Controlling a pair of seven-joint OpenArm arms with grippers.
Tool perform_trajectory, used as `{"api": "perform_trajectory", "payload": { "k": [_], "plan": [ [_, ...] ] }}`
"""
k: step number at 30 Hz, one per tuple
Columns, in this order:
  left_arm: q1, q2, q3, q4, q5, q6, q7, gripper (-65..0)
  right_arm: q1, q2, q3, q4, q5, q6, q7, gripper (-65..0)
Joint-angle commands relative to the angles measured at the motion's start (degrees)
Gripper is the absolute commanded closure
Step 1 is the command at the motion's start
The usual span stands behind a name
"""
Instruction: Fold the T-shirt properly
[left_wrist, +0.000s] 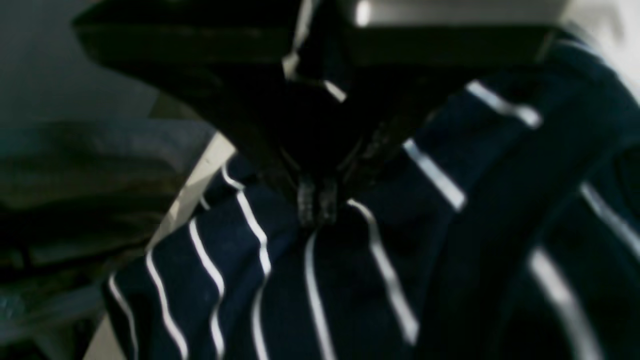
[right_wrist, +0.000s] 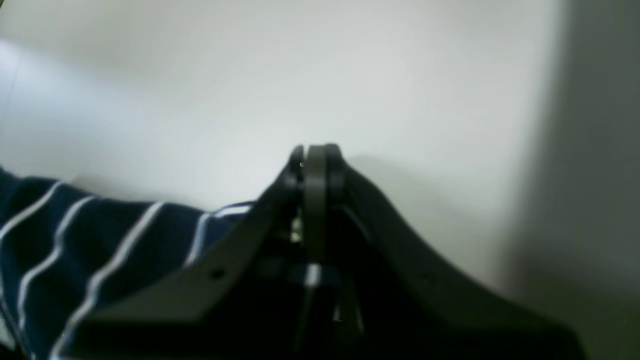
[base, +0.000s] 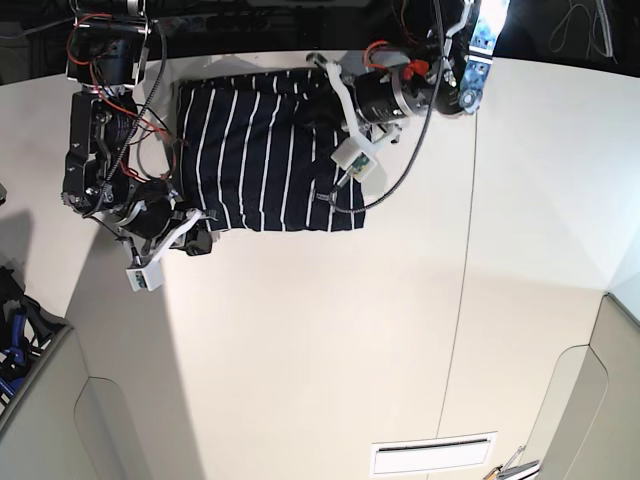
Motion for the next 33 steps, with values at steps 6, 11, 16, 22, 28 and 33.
{"api": "perform_trajectory", "payload": {
  "k": [6,11,16,22,28,33],
  "plan": [
    [-11.1,-2.1,-1.5,-2.1,6.8,4.3,0.2,0.0,0.9,0.3,0.2,0.9,3.3,0.2,0.0,0.0],
    [-19.5,-5.3,-1.5,-6.0,8.1,4.3,-2.8,0.0,0.9,0.3,0.2,0.9,8.0,0.3,-3.4,0.0],
    [-27.0,-4.5,-1.5,-14.0,8.0,4.4,-4.2,0.0,-0.2,-1.4,0.2,0.9,14.2,1.6,-6.3,0.0],
    [-30.6,-4.3,-1.5,-17.6,8.1,5.9,-4.0,0.0,-5.2,-7.2,0.2,0.9,14.1,2.0,-5.6,0.0],
    [-29.7,-8.6,-1.6,-9.4,5.1,9.4,-2.3,0.0,-5.7,-6.0,0.2,3.2,13.1,2.0,-5.7,0.0],
    [-21.7,-15.1,-2.9,2.4,4.4,11.8,-0.4,0.0,-8.5,-1.6,0.5,10.9,12.8,2.0,-9.3,0.0]
  ]
}}
